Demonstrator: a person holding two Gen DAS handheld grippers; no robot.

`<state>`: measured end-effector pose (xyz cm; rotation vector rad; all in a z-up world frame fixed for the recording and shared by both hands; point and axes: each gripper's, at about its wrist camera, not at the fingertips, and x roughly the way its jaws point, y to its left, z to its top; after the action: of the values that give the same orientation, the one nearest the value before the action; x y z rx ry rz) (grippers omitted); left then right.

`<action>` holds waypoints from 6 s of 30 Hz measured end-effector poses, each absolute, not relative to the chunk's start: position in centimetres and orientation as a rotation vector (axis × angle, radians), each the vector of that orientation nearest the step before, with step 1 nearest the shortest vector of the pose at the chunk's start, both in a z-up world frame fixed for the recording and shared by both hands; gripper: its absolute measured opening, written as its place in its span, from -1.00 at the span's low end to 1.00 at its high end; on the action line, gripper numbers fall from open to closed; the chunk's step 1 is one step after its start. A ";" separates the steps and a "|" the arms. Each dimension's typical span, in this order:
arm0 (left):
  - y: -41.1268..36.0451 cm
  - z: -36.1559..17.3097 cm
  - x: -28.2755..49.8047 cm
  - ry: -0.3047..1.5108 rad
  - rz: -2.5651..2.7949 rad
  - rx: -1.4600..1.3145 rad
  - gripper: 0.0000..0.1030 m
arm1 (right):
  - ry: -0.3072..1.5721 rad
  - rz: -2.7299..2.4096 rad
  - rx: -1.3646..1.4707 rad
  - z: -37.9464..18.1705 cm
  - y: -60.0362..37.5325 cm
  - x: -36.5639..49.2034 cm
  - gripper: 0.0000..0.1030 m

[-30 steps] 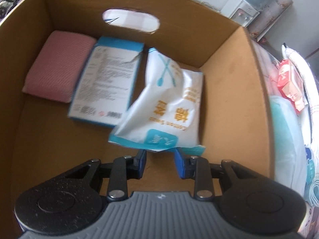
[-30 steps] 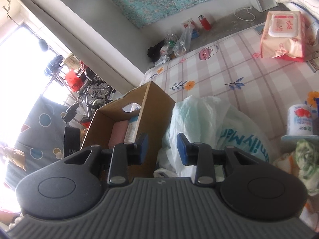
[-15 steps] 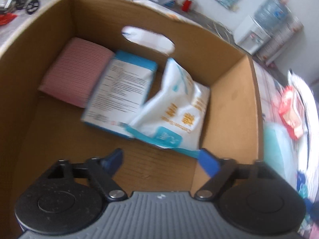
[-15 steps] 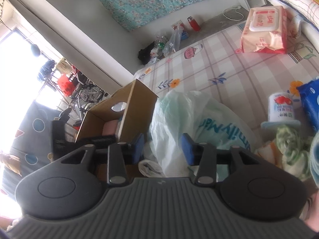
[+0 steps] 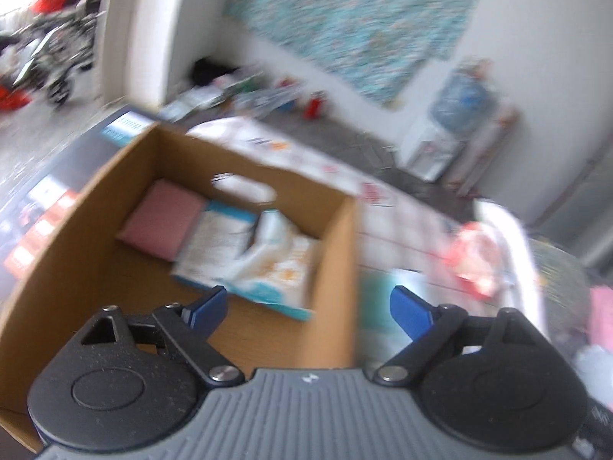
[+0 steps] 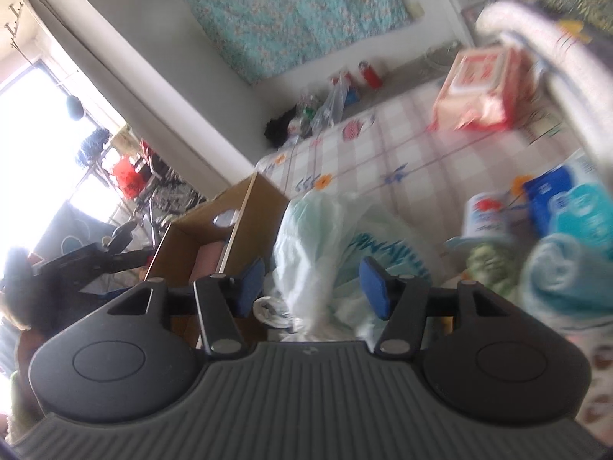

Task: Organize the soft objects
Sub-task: 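Move the left tool back over the pile to the blue wet-wipes pack, then close the left tool on the blue wet-wipes pack and lift it, then carry the blue pack with the left tool into the box and release, then reach the right tool to the pink plush bunny and grasp it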

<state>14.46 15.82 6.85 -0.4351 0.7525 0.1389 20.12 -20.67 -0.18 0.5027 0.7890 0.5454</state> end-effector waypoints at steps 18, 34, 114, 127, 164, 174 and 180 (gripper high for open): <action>-7.4 -1.6 13.2 0.704 -0.356 -0.150 0.55 | 0.769 0.358 0.206 -0.4 -35.6 14.5 0.42; -9.9 -3.3 14.3 0.669 -0.297 -0.187 -0.21 | 0.742 0.468 0.080 -2.4 -35.1 18.3 0.44; 19.9 1.7 13.1 0.855 0.029 -0.546 0.10 | 1.059 0.786 0.533 0.3 1.1 19.9 0.14; 21.8 -4.3 13.6 1.092 0.113 -0.454 0.05 | 0.955 0.774 0.587 0.9 -4.9 20.7 0.14; 14.8 4.4 7.9 0.735 0.115 -0.281 0.40 | 0.879 0.672 0.654 -1.2 -15.3 16.3 0.19; 3.4 6.2 5.6 0.587 -0.176 -0.164 0.41 | 0.692 0.531 0.601 1.9 -24.3 10.9 0.26; -4.4 2.8 6.0 0.609 -0.367 -0.084 0.38 | 0.636 0.344 0.606 1.3 -31.8 7.4 0.37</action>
<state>5.97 -4.38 2.82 -0.0836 0.6094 -0.3668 7.39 -31.81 1.31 0.6064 0.6362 0.3436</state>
